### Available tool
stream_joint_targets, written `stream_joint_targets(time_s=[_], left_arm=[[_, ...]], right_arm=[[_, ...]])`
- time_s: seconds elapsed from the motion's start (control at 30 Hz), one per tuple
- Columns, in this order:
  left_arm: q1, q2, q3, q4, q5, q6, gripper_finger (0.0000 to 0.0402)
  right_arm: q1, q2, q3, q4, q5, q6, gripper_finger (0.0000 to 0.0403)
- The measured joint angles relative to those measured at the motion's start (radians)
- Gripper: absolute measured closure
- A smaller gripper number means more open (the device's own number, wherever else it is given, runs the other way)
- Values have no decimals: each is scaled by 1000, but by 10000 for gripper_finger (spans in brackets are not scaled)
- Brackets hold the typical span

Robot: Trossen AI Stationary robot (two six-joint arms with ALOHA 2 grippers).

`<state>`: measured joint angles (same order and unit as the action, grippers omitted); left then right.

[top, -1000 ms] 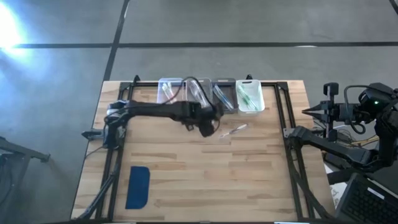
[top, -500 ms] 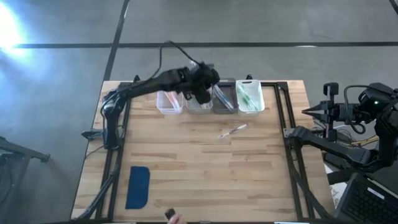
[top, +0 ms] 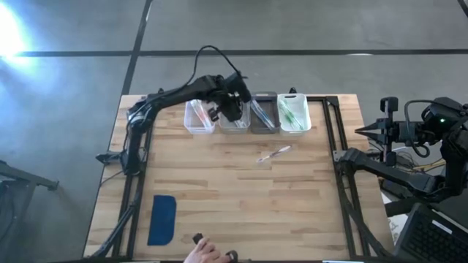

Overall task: Pick & Place Toothbrushes
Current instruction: Put the purple toothbrush into the gray bin

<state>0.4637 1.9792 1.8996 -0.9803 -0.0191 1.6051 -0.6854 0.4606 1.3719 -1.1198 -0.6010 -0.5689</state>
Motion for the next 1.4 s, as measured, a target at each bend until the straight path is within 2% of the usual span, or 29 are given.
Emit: stream_joint_targets(time_s=[0.33, 0.47, 0.97, 1.4], left_arm=[[3, 88, -1, 12, 45, -53, 358], [4, 118, -3, 18, 53, -55, 343], [8, 121, -10, 89, 63, -100, 321], [13, 118, -10, 90, 87, -142, 269]], right_arm=[[0, 0, 0, -1, 0, 0, 394], [0, 0, 0, -1, 0, 0, 394], [0, 0, 0, -1, 0, 0, 394], [0, 0, 0, -1, 0, 0, 394]])
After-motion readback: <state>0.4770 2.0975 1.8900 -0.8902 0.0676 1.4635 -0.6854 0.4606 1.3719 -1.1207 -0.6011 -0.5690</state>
